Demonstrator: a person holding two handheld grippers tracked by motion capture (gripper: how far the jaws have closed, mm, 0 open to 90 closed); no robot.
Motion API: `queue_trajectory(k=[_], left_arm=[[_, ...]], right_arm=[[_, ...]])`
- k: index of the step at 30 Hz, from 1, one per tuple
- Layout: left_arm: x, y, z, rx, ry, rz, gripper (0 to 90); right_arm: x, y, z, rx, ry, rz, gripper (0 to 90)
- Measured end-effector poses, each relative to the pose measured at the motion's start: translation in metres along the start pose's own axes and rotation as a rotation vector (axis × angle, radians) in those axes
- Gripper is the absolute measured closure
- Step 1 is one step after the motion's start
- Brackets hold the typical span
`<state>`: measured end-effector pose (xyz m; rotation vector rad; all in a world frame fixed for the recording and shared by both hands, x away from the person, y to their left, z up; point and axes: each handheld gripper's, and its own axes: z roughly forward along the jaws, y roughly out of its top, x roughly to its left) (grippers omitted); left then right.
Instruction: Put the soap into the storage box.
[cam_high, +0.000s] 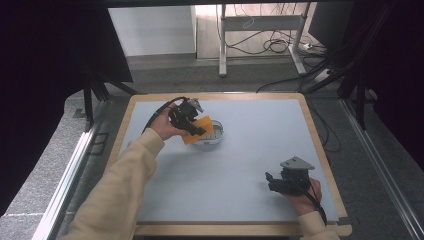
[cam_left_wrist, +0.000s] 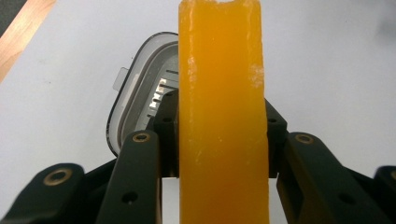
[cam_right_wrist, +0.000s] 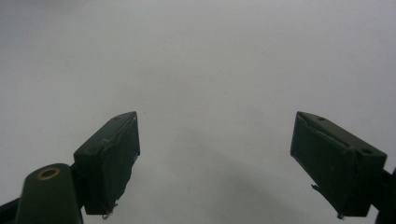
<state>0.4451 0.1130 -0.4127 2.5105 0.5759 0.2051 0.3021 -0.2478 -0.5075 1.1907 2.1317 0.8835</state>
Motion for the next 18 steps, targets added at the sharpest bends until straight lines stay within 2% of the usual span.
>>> queue_trajectory(k=[3, 6, 9, 11, 18], left_arm=[[0.003, 0.004, 0.002, 0.017, 0.009, 0.007, 61.9], [0.006, 0.007, 0.003, 0.007, -0.002, 0.003, 61.9], [0.009, 0.011, 0.005, 0.019, -0.005, 0.015, 61.9], [0.010, 0.014, 0.006, 0.012, -0.022, 0.014, 61.9], [0.016, 0.021, 0.010, 0.020, -0.027, 0.026, 61.9]], right_arm=[[0.000, 0.000, 0.000, 0.002, -0.001, 0.001, 16.0], [-0.001, -0.001, 0.000, 0.004, -0.001, 0.001, 16.0], [0.000, -0.001, 0.001, 0.008, 0.000, 0.000, 16.0], [0.000, -0.001, 0.000, 0.005, 0.000, 0.000, 16.0], [0.001, -0.001, 0.000, 0.005, -0.001, 0.000, 16.0]])
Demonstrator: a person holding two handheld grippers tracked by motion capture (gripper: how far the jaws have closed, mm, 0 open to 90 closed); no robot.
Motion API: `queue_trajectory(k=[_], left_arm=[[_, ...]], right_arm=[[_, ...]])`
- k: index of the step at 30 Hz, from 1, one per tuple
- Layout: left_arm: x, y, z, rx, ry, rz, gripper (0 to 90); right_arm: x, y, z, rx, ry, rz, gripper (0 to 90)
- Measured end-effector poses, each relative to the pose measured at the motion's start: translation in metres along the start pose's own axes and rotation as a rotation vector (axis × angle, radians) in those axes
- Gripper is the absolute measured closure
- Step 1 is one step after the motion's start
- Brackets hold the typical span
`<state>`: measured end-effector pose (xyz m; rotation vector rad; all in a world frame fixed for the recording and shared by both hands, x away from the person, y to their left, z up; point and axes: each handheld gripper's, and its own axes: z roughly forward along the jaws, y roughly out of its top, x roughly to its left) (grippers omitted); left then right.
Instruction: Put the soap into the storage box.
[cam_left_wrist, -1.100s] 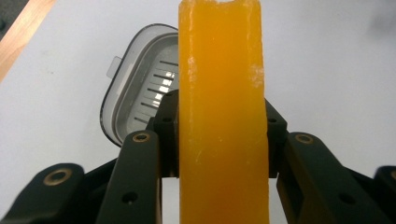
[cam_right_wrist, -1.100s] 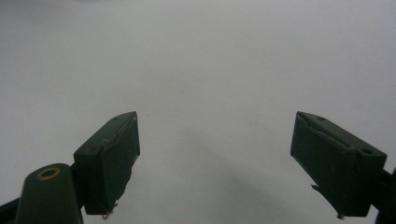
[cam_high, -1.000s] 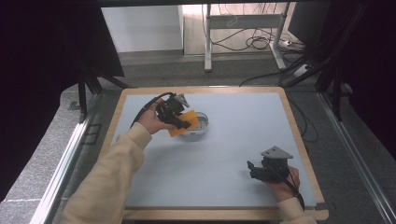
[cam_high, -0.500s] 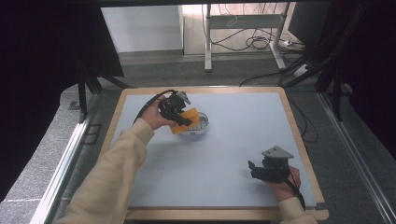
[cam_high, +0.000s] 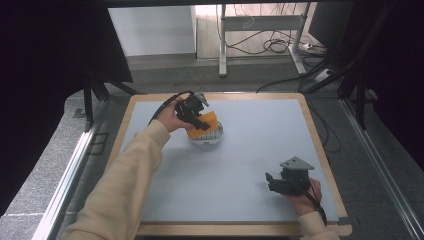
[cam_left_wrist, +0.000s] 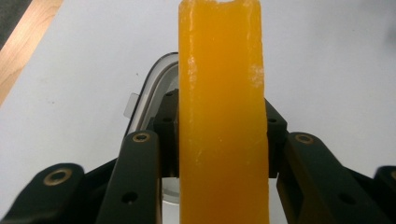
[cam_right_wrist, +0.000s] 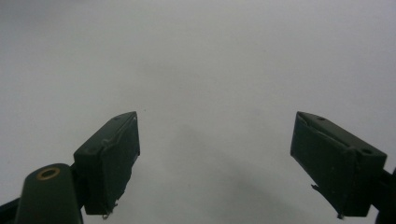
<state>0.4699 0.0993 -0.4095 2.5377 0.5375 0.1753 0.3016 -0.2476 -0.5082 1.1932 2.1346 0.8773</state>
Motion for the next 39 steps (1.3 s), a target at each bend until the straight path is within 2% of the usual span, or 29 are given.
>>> queue_trajectory(k=[5, 20, 28, 39], left_arm=[[0.004, 0.002, 0.007, 0.035, -0.001, 0.027, 61.9], [0.013, 0.007, 0.025, 0.051, -0.029, 0.049, 61.9], [0.016, 0.005, 0.034, 0.066, -0.040, 0.057, 61.8], [0.016, 0.003, 0.050, 0.087, -0.044, 0.073, 61.8]], right_arm=[[0.000, 0.000, 0.000, -0.001, 0.001, -0.003, 16.1], [-0.002, 0.000, 0.000, 0.002, -0.002, 0.002, 16.1], [0.000, 0.001, -0.003, -0.016, -0.022, -0.017, 16.5], [-0.001, -0.001, -0.001, 0.002, -0.019, -0.017, 16.5]])
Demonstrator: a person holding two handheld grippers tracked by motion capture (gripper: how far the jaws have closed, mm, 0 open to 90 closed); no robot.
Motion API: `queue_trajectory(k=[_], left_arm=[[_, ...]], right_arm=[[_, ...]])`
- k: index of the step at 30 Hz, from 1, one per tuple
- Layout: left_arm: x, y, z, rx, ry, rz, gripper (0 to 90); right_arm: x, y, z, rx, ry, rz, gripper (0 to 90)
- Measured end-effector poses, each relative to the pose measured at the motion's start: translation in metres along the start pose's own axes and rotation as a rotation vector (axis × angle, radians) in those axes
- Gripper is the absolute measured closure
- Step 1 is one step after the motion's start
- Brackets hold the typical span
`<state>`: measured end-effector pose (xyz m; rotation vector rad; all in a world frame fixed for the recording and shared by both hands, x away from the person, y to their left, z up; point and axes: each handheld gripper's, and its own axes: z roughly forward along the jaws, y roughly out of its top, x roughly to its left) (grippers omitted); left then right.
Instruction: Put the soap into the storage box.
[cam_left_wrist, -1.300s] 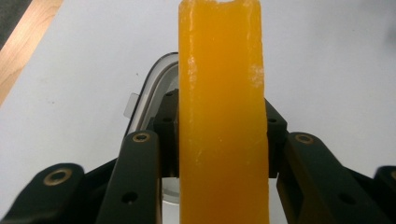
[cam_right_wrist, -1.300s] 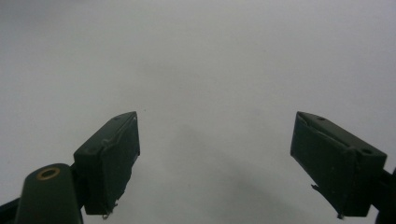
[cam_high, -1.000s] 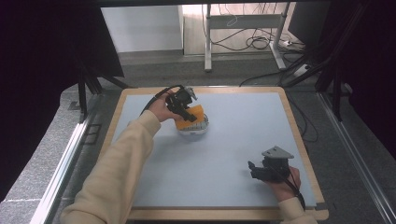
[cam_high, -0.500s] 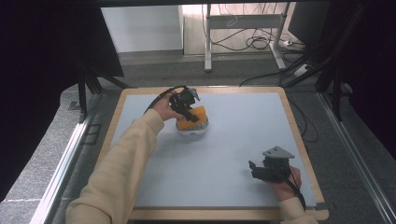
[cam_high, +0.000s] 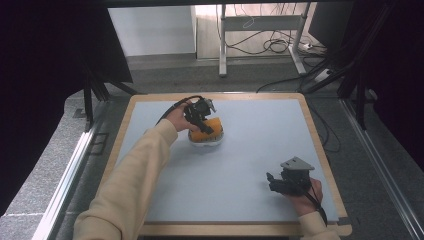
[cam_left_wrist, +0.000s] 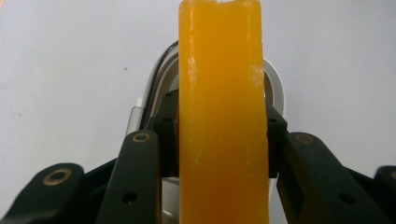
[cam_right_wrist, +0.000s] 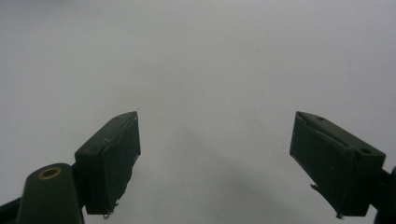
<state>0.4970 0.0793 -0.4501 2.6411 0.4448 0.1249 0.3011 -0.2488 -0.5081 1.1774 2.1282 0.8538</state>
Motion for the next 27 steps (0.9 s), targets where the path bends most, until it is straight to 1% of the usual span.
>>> queue_trajectory(k=[2, 3, 4, 5, 6, 7, 8, 10, 11, 12, 14, 15, 20, 23, 27], left_arm=[[0.000, 0.000, 0.002, 0.002, 0.002, 0.004, 61.7], [0.000, 0.000, 0.002, -0.010, 0.003, -0.001, 61.6], [0.001, 0.000, -0.001, -0.035, 0.002, -0.011, 60.2], [0.002, 0.000, -0.004, -0.058, 0.003, -0.024, 57.2], [0.001, 0.001, -0.008, -0.067, 0.031, -0.031, 52.0], [0.000, 0.002, -0.011, -0.065, 0.067, -0.030, 47.4], [-0.001, 0.003, -0.014, -0.066, 0.091, -0.031, 42.1], [-0.003, 0.004, -0.019, -0.067, 0.126, -0.036, 33.7], [-0.004, 0.004, -0.022, -0.070, 0.137, -0.038, 31.8], [-0.005, 0.004, -0.023, -0.076, 0.139, -0.044, 31.1], [-0.006, 0.003, -0.025, -0.083, 0.135, -0.074, 28.2], [-0.007, 0.003, -0.026, -0.095, 0.133, -0.093, 27.1], [-0.008, 0.000, -0.030, -0.110, 0.128, -0.122, 22.9], [-0.009, -0.004, -0.034, -0.132, 0.136, -0.142, 22.1], [-0.013, -0.011, -0.039, -0.160, 0.131, -0.175, 21.3]], right_arm=[[0.000, 0.000, 0.001, 0.007, 0.002, -0.001, 16.4], [0.000, -0.001, 0.002, 0.009, 0.003, -0.003, 16.4], [0.000, -0.001, 0.002, 0.010, 0.004, -0.004, 16.4], [0.000, -0.001, 0.002, 0.011, 0.004, -0.004, 16.4], [0.000, -0.001, 0.002, 0.010, 0.004, -0.004, 16.4], [0.000, -0.001, 0.002, 0.010, 0.004, -0.004, 16.4], [0.000, -0.001, 0.002, 0.011, 0.006, -0.003, 16.4], [0.000, -0.001, 0.002, 0.017, 0.011, -0.005, 16.3], [0.001, -0.001, 0.002, 0.018, 0.010, -0.006, 16.3], [0.001, -0.001, 0.002, 0.019, 0.010, -0.007, 16.3], [0.001, 0.000, 0.002, 0.019, 0.011, -0.009, 16.3], [0.001, 0.000, 0.002, 0.020, 0.012, -0.009, 16.2], [0.002, -0.001, 0.003, 0.026, 0.017, -0.009, 16.1], [0.001, -0.001, 0.003, 0.026, 0.016, -0.008, 16.1], [0.001, -0.001, 0.004, 0.029, 0.020, -0.011, 16.0]])
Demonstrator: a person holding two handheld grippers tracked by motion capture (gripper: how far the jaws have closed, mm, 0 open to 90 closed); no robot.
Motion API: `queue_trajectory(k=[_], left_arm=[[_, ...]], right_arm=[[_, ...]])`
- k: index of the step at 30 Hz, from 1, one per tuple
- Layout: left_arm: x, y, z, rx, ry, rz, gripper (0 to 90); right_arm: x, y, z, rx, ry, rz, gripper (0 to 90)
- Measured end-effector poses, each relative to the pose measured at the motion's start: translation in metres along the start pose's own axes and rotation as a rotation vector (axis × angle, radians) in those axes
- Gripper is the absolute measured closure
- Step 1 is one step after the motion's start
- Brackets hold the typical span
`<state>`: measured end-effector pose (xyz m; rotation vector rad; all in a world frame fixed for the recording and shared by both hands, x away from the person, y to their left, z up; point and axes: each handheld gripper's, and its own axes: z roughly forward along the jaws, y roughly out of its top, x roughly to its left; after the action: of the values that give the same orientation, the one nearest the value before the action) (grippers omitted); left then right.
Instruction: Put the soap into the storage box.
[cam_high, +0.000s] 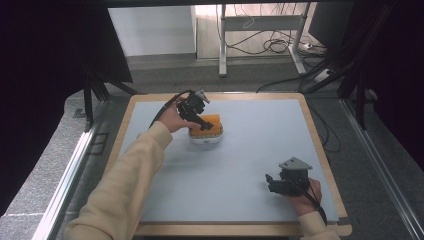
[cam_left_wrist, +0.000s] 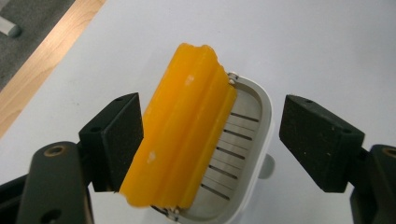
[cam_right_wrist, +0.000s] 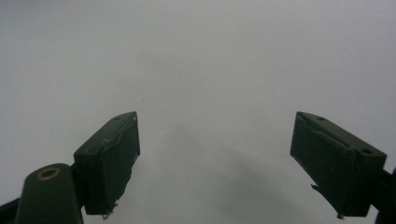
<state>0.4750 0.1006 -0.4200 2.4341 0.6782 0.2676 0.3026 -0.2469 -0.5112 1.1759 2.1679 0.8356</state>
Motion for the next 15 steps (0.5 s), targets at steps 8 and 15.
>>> queue_trajectory(k=[8, 15], left_arm=[[-0.014, -0.024, -0.011, -0.036, 0.009, -0.036, 20.3], [-0.033, -0.047, -0.019, -0.020, 0.061, -0.057, 20.6]], right_arm=[[0.000, 0.000, -0.001, 0.000, 0.001, -0.005, 16.0], [0.001, 0.001, -0.001, -0.003, 0.000, -0.004, 15.9]])
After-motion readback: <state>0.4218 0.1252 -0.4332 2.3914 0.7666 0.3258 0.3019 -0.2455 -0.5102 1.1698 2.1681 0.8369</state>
